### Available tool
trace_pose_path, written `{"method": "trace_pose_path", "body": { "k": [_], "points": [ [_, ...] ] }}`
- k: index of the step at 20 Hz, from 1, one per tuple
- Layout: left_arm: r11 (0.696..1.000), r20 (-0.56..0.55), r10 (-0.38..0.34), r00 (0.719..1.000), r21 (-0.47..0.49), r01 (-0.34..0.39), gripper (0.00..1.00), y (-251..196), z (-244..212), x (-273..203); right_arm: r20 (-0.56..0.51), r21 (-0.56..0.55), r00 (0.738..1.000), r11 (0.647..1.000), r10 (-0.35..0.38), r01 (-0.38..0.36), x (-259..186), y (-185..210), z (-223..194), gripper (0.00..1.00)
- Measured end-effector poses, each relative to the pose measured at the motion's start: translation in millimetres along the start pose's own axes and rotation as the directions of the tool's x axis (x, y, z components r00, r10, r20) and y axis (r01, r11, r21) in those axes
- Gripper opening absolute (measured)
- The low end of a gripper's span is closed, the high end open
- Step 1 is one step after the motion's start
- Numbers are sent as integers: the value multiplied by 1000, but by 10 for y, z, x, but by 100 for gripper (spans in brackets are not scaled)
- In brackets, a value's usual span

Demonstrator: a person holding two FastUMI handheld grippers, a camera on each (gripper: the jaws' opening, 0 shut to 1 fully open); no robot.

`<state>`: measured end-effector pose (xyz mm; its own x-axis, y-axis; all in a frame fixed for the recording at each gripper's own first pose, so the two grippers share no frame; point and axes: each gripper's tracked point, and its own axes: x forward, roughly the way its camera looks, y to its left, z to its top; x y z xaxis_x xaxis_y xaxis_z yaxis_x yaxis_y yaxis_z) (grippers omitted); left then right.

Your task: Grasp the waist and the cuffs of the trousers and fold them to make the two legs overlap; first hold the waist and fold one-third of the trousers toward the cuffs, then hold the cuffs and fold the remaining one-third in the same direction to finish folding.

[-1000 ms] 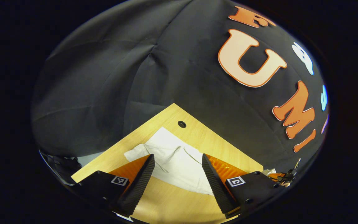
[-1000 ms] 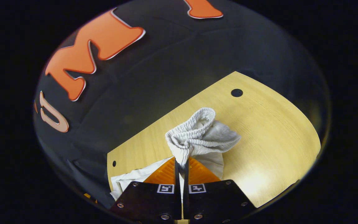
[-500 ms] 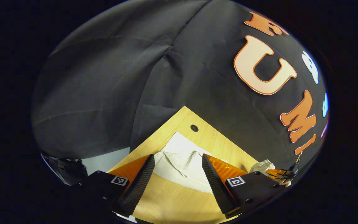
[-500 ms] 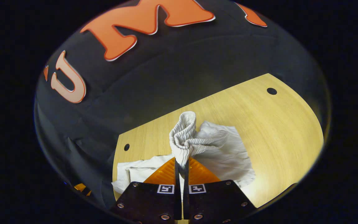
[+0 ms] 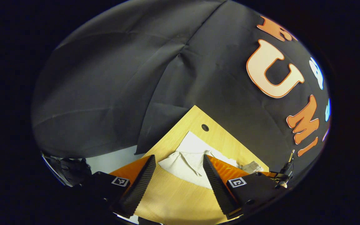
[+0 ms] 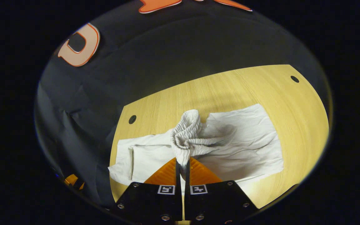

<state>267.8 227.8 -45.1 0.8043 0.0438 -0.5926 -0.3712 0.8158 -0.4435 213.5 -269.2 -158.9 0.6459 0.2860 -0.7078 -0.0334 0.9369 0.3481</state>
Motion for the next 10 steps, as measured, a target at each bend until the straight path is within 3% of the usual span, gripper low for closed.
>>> {"method": "trace_pose_path", "body": {
  "k": [1, 5, 7, 8, 9, 10],
  "points": [
    [1000, -3, 2, 1000, -5, -2, 99, -7, 2, -8, -14, -6, 1000, 1000, -7, 7, 7, -6, -18, 3],
    [1000, -13, 6, 1000, -24, -6, 99, -18, 0, -36, -51, -40, 999, 999, -3, 1, 2, -51, -34, 17],
    [999, -22, 4, 1000, -37, -4, 99, -43, -9, -43, -66, -11, 997, 999, 32, -33, -29, -10, -60, 24],
    [999, -31, 1, 1000, -46, -2, 99, -67, -16, -49, -63, 23, 997, 998, 54, -53, -19, 38, -71, 50],
    [999, -38, 1, 999, -53, -3, 99, -82, -19, -63, -63, 46, 995, 997, 72, -69, 1, 90, -94, 46],
    [998, -45, 4, 999, -57, -7, 96, -96, -21, -75, -66, 57, 995, 995, 81, -77, 8, 112, -117, 55]
  ]
}}
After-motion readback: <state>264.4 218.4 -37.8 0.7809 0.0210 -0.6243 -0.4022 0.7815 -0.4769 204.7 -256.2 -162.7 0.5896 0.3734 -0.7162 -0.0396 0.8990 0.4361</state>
